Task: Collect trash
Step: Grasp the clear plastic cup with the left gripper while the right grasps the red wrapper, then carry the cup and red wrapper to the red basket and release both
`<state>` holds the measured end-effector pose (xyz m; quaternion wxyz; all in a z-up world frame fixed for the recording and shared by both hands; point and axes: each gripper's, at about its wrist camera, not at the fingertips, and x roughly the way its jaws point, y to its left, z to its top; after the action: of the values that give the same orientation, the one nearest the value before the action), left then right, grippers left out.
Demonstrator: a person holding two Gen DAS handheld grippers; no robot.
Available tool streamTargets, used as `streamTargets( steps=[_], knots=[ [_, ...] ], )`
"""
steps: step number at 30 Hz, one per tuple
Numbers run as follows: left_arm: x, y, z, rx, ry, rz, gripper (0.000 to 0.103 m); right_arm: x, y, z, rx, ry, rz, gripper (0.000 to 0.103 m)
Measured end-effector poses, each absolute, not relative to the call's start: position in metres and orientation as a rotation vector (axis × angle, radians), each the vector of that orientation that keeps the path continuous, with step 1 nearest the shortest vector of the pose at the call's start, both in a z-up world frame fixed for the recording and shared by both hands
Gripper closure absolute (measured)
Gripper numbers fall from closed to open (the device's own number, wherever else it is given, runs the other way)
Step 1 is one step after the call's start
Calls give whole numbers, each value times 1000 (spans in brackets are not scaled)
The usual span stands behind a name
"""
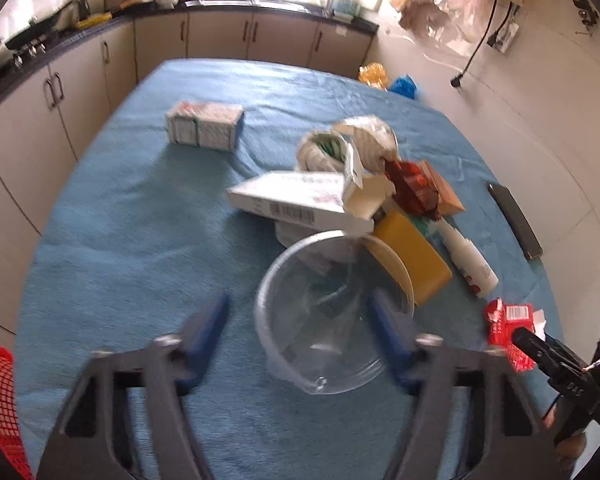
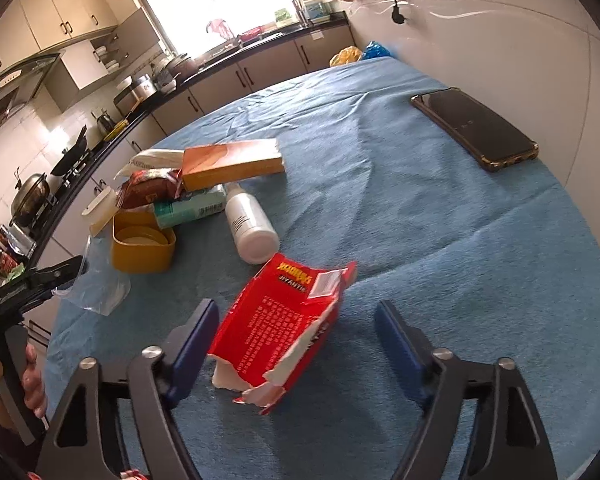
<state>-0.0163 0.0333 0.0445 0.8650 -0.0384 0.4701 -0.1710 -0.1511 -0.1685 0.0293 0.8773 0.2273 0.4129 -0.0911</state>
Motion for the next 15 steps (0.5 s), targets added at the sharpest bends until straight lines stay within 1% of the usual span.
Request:
streamTargets(
  steps=[1,2,3,4,5,6,8,15],
  knots=[
    [-16,32,41,-86,1003,-363,70,-151,-167,28,474,864,-187,31],
    [-16,31,39,-92,1011,-364,82,-150,-165,28,473,868,-180,40],
    [-17,33,38,-113,1014,-370,82,-150,-163,27,471,873,-174,54],
    [-20,35,39,-127,1005,-368,85,-149,-161,27,470,879,-167,62],
    [-23,37,41,-136,995,-364,91,-149,-160,27,470,884,-162,74],
    [-26,39,44,-149,989,-367,91,-150,-158,26,470,887,-154,83],
    [-34,44,49,-170,969,-366,91,-151,-155,28,463,884,-142,91],
    [-66,76,71,-236,902,-337,91,-155,-136,44,403,846,-105,95]
  ],
)
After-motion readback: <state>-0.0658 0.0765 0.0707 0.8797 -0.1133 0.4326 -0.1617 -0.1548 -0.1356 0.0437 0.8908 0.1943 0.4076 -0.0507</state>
